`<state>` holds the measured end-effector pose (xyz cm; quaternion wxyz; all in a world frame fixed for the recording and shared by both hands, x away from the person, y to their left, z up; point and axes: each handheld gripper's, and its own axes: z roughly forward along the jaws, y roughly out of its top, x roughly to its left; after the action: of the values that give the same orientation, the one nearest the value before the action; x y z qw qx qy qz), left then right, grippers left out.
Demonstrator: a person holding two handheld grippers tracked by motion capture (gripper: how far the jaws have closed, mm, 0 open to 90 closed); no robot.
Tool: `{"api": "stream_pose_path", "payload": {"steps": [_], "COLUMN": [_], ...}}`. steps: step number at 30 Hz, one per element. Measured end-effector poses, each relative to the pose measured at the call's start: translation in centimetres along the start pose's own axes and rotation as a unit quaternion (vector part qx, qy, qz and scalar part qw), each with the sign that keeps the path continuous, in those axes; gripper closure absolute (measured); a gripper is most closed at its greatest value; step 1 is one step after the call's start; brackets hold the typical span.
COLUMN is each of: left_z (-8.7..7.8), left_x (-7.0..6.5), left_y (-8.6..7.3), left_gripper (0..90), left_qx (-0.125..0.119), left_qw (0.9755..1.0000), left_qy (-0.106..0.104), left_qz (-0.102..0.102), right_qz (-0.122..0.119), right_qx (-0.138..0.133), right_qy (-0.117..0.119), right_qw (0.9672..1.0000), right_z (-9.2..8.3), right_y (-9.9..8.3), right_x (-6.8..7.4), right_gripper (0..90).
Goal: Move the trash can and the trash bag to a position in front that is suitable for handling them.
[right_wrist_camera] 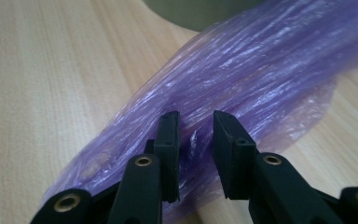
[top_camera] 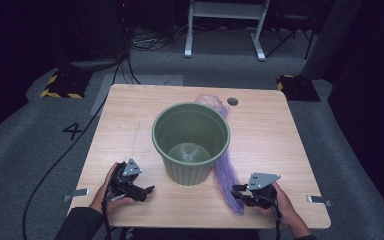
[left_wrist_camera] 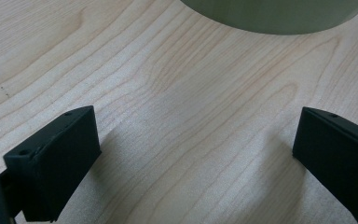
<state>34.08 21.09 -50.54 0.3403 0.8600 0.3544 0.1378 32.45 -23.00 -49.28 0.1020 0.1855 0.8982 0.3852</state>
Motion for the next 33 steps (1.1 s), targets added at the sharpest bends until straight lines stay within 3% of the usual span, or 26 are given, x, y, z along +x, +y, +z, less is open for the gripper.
{"api": "stream_pose_path", "payload": {"steps": [5,8,11,14,20,22,25,28,33], "left_z": [0.0,0.0,0.0,0.0,0.0,0.0,0.0,0.1,0.0], "left_x": [0.0,0.0,0.0,0.0,0.0,0.0,0.0,0.0,0.0], "left_y": [0.0,0.0,0.0,0.0,0.0,0.0,0.0,0.0,0.0], "left_gripper": [0.1,0.1,0.1,0.0,0.0,0.0,0.0,0.0,0.0], "left_qx": [0.0,0.0,0.0,0.0,0.0,0.0,-0.001,-0.001,-0.001], "left_qw": [1.0,1.0,1.0,1.0,1.0,1.0,1.0,1.0,1.0], "left_qy": [0.0,0.0,0.0,-0.001,-0.002,-0.003,-0.005,-0.005,-0.006], "left_qz": [0.0,0.0,0.0,0.0,0.001,0.002,0.002,0.002,0.002], "right_qz": [-0.008,-0.007,0.01,0.024,0.052,0.059,0.047,0.043,0.045], "right_qx": [0.002,0.003,-0.021,-0.038,-0.073,-0.074,-0.065,-0.064,-0.072], "right_qy": [0.015,0.004,0.001,-0.021,-0.07,-0.095,-0.117,-0.113,-0.085], "right_qw": [0.9999,1.0,0.9997,0.9988,0.9935,0.991,0.9899,0.9905,0.9928], "right_z": [0.6,0.4,-0.7,-2.0,-4.0,-3.9,-2.9,-1.5,1.1], "right_y": [0.5,0.8,0.9,0.9,1.5,2.0,3.0,4.2,5.1], "right_x": [1.1,1.4,1.2,1.1,-0.8,-2.0,-3.4,-4.7,-5.9], "right_gripper": [68.1,51.1,37.8,30.0,28.9,28.9,29.8,30.8,36.7]}}
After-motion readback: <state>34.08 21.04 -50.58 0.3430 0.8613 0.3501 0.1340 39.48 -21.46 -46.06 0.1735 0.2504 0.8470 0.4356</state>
